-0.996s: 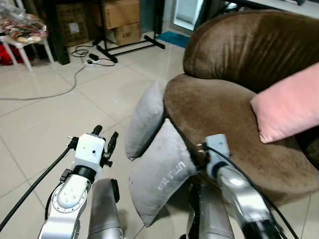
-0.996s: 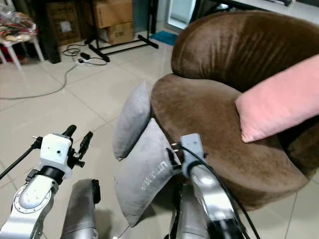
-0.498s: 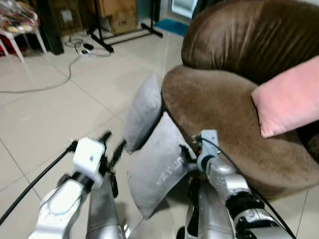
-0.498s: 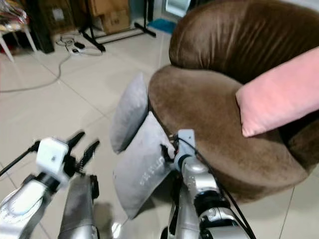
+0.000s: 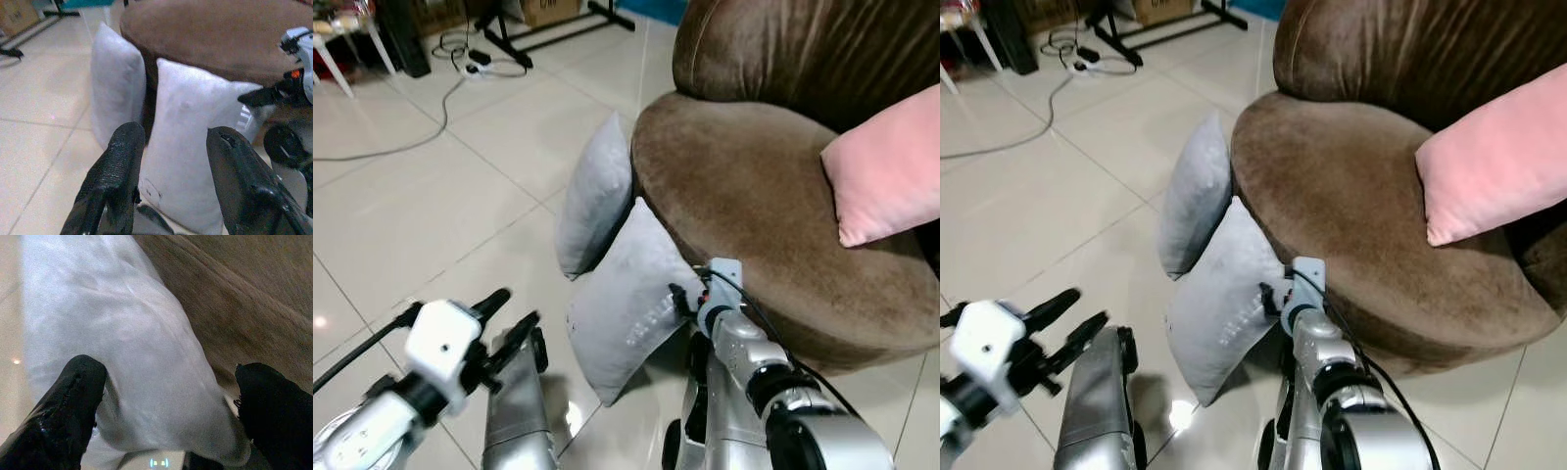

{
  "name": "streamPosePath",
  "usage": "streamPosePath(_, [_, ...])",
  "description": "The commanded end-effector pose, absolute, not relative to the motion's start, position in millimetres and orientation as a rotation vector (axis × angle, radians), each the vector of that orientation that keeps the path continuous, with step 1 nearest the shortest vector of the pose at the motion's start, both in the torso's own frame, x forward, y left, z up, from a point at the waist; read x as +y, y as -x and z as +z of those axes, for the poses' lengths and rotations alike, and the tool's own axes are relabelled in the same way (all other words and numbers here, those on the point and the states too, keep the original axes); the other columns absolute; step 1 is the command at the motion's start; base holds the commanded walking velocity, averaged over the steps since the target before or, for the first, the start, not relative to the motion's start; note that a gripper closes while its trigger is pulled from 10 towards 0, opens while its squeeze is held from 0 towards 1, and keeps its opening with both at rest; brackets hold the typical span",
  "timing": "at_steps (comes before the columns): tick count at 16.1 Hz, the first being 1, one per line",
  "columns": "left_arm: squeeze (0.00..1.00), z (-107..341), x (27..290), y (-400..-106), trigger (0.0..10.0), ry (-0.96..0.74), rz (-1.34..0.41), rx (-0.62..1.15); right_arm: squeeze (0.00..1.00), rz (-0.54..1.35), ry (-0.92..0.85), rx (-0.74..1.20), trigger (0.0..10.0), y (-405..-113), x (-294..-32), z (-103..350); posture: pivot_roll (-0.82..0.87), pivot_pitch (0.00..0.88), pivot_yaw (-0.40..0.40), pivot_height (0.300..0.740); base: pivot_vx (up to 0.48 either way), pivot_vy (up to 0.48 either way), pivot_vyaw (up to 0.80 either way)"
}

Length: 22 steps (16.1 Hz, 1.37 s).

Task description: Move the pillow to the sofa from floor

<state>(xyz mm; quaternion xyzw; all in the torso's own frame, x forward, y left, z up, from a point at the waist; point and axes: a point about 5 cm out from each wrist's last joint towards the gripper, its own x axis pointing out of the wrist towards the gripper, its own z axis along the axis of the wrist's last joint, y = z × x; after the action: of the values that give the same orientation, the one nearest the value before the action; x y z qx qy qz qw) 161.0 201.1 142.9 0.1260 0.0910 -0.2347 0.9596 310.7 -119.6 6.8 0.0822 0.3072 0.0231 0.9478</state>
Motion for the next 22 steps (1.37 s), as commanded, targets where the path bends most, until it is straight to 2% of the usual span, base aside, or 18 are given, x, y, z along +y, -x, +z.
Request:
streamPosePath(1, [0.0,145.7,199.4,-157.9,10.0,-0.251,-0.494,0.188,0.0,0.037,-0.166,0.649,10.0,-307.1,-120.5,2.1,0.22,0.191,-0.068,0.485,0.0,0.0,0.0])
streamPosePath(3, [0.0,142.4,196.5,-153.6,10.0,-0.227,-0.53,0.225,0.0,0.04,-0.129,0.685,10.0,-303.4,-118.1,-2.6,0.22,0.184,-0.067,0.485,0.0,0.0,0.0])
streamPosePath(4, [0.0,141.1,193.5,-152.6,10.0,-0.211,-0.56,0.243,0.0,0.036,-0.142,0.698,8.2,-302.3,-117.8,-4.0,0.22,0.179,-0.066,0.485,0.0,0.0,0.0])
streamPosePath(5, [0.0,140.5,191.0,-151.0,10.0,-0.204,-0.589,0.258,0.0,0.03,-0.155,0.706,8.2,-301.5,-118.0,-5.1,0.22,0.178,-0.066,0.485,0.0,0.0,0.0])
streamPosePath(6, [0.0,139.6,188.7,-147.3,10.0,-0.184,-0.622,0.281,0.0,0.024,-0.182,0.709,0.6,-300.9,-118.2,-5.9,0.22,0.173,-0.066,0.485,0.0,0.0,0.0])
streamPosePath(7, [0.0,139.4,188.4,-145.6,10.0,-0.181,-0.633,0.289,0.0,0.024,-0.197,0.701,0.0,-301.3,-118.0,-5.3,0.23,0.169,-0.065,0.485,0.0,0.0,0.0])
streamPosePath(15, [0.0,134.2,181.8,-137.8,10.0,-0.155,-0.733,0.359,0.0,0.056,-0.216,0.691,0.0,-302.4,-113.1,-3.9,0.24,0.137,-0.051,0.485,0.0,0.0,0.0])
streamPosePath(22, [0.0,132.7,180.6,-139.7,10.0,-0.162,-0.736,0.365,0.0,0.071,-0.201,0.695,0.0,-302.3,-111.5,-4.0,0.25,0.125,-0.057,0.485,0.0,0.0,0.0])
